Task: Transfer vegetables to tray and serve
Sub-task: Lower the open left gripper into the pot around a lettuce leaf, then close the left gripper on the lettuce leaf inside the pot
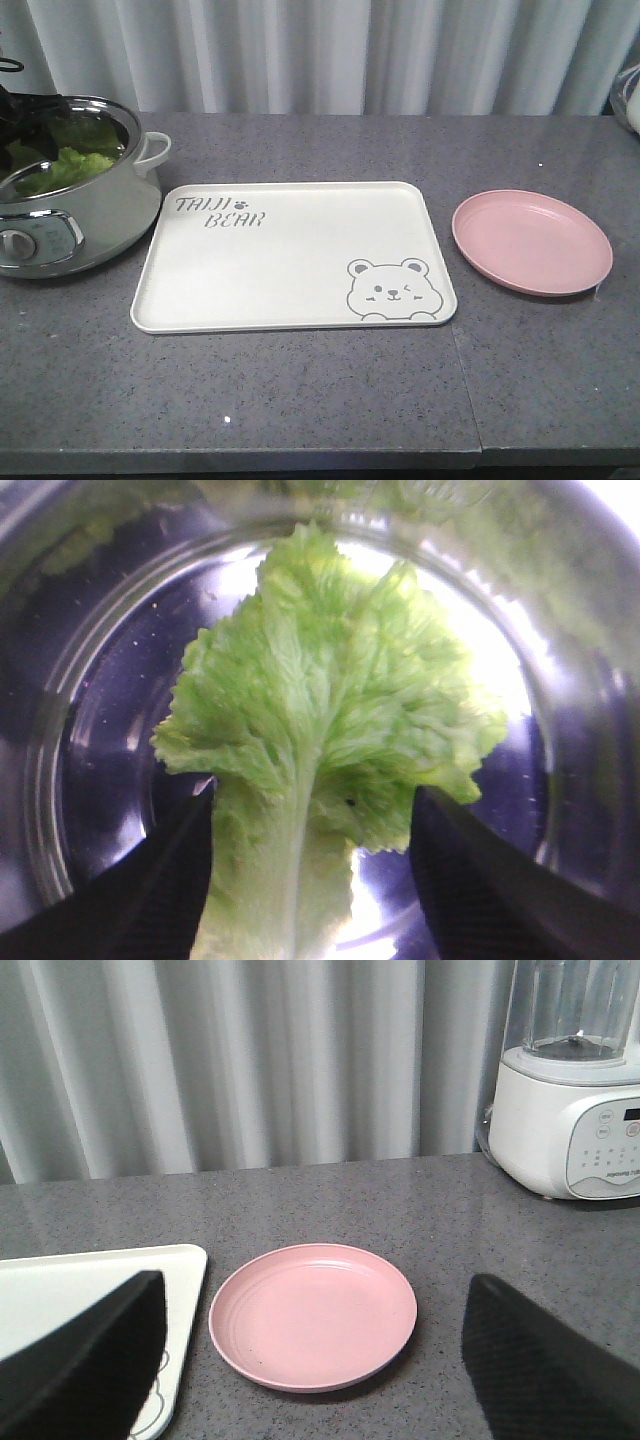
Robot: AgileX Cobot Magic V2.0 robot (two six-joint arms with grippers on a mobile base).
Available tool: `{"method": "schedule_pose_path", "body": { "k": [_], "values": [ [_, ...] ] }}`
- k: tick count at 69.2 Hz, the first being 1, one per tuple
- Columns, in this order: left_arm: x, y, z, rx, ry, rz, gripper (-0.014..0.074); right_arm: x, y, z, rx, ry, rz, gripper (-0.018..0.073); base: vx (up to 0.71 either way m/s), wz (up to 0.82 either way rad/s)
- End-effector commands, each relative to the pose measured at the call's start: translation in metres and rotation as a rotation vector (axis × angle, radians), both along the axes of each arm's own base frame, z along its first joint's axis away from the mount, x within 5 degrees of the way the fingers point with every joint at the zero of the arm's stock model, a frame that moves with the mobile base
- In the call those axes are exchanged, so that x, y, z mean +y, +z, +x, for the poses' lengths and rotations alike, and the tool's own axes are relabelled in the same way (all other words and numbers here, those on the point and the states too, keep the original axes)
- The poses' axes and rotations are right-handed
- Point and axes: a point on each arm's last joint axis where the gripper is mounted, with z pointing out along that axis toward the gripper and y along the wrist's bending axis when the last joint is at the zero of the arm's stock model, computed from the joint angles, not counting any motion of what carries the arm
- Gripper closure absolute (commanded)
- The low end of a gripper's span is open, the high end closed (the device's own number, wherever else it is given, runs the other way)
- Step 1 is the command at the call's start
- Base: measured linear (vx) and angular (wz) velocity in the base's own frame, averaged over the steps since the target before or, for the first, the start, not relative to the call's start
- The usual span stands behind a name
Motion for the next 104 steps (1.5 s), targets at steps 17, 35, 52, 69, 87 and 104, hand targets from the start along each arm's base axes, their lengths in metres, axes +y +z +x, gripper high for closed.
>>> {"method": "schedule_pose_path", "body": {
  "k": [17, 35, 52, 69, 87, 104],
  "values": [
    [-0.004, 0.013, -0.003, -0.035, -0.020, -0.012, 0.0185, 0.000, 0.015, 0.002, -0.084, 0.004, -0.008, -0.0019, 0.00, 0.00],
    [-0.004, -0.024, -0.002, 0.077, -0.044, -0.015, 0.0185, 0.000, 0.015, 0.002, -0.084, 0.005, -0.006, -0.0019, 0.00, 0.00],
    [-0.004, -0.033, 0.000, 0.099, -0.045, -0.018, 0.0185, 0.001, 0.015, 0.002, -0.087, 0.014, 0.022, -0.0019, 0.00, 0.00],
    [-0.006, -0.033, 0.001, 0.095, -0.053, -0.039, 0.0185, 0.002, 0.015, 0.002, -0.090, 0.015, 0.025, -0.0019, 0.00, 0.00],
    [-0.022, -0.033, 0.002, 0.099, -0.089, -0.014, 0.0185, 0.002, 0.016, 0.002, -0.091, 0.015, 0.025, -0.0019, 0.00, 0.00],
    [-0.034, -0.046, 0.006, 0.132, -0.112, 0.027, 0.0185, 0.002, 0.015, 0.002, -0.088, 0.014, 0.024, -0.0019, 0.00, 0.00]
  ]
}}
